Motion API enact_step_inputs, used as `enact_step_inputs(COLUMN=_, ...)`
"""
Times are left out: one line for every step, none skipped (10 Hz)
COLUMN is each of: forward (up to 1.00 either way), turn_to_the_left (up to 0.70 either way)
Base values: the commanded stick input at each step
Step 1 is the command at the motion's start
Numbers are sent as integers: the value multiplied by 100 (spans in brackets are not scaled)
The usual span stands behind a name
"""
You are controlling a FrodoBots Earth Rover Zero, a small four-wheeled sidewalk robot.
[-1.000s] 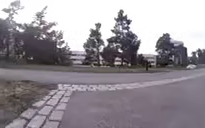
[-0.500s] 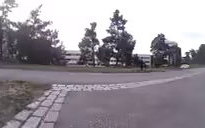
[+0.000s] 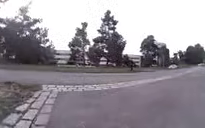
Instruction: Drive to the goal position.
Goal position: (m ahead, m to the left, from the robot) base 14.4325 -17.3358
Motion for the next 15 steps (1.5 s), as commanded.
enact_step_inputs(forward=0, turn_to_the_left=-45)
enact_step_inputs(forward=0, turn_to_the_left=-45)
enact_step_inputs(forward=0, turn_to_the_left=-45)
enact_step_inputs(forward=0, turn_to_the_left=-45)
enact_step_inputs(forward=0, turn_to_the_left=-45)
enact_step_inputs(forward=0, turn_to_the_left=-45)
enact_step_inputs(forward=0, turn_to_the_left=-45)
enact_step_inputs(forward=0, turn_to_the_left=-45)
enact_step_inputs(forward=0, turn_to_the_left=-45)
enact_step_inputs(forward=0, turn_to_the_left=-45)
enact_step_inputs(forward=0, turn_to_the_left=-45)
enact_step_inputs(forward=0, turn_to_the_left=-45)
enact_step_inputs(forward=0, turn_to_the_left=-45)
enact_step_inputs(forward=0, turn_to_the_left=-45)
enact_step_inputs(forward=0, turn_to_the_left=-45)
